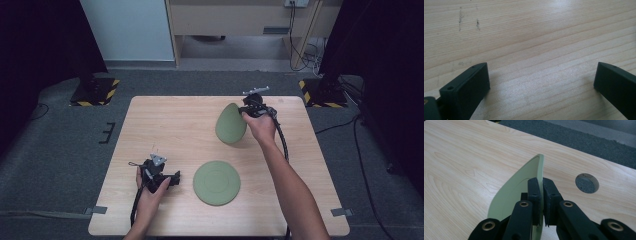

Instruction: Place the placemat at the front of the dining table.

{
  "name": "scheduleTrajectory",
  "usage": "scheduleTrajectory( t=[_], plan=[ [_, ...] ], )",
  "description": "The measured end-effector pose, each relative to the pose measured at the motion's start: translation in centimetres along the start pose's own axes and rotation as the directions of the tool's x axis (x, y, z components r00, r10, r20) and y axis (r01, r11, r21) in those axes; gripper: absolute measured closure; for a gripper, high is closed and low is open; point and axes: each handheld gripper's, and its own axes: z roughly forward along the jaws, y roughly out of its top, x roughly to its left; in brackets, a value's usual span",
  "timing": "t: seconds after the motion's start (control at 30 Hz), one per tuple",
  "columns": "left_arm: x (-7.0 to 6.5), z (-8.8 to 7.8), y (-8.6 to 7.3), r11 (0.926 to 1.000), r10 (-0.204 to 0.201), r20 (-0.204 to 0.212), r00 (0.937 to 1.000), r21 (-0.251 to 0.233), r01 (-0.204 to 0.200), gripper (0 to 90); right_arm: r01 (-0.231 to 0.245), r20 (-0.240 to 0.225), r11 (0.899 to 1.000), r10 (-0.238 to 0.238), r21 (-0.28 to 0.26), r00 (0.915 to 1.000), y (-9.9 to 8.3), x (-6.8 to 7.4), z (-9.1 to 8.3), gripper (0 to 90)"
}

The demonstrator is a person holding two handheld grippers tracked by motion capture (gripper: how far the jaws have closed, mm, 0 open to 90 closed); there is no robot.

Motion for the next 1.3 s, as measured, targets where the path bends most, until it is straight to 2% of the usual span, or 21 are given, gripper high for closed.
scheduleTrajectory(
  t=[0.5,0.8,0.97,1.3],
  plan=[
    [0.0,0.0,0.0,1.0,0.0,0.0,1.0,0.0,0.0,0.0,-0.052,-0.017,0.999,0.053,0.013,0.9985,-2.3,-2.7,1.3,86.0],
    [0.0,0.0,0.0,1.0,0.0,0.0,1.0,0.0,0.0,0.0,-0.071,-0.028,0.997,0.071,0.021,0.9971,-3.3,-3.8,2.1,86.0],
    [0.0,0.0,0.0,1.0,-0.002,-0.002,1.0,-0.001,0.002,0.0,-0.118,-0.042,0.993,0.119,0.016,0.992,-4.3,-4.5,2.5,86.0],
    [-0.1,0.0,0.0,1.0,-0.003,-0.003,1.0,-0.001,0.003,0.0,-0.136,-0.038,0.99,0.137,0.022,0.9899,-5.0,-5.5,2.7,85.9]
  ],
)
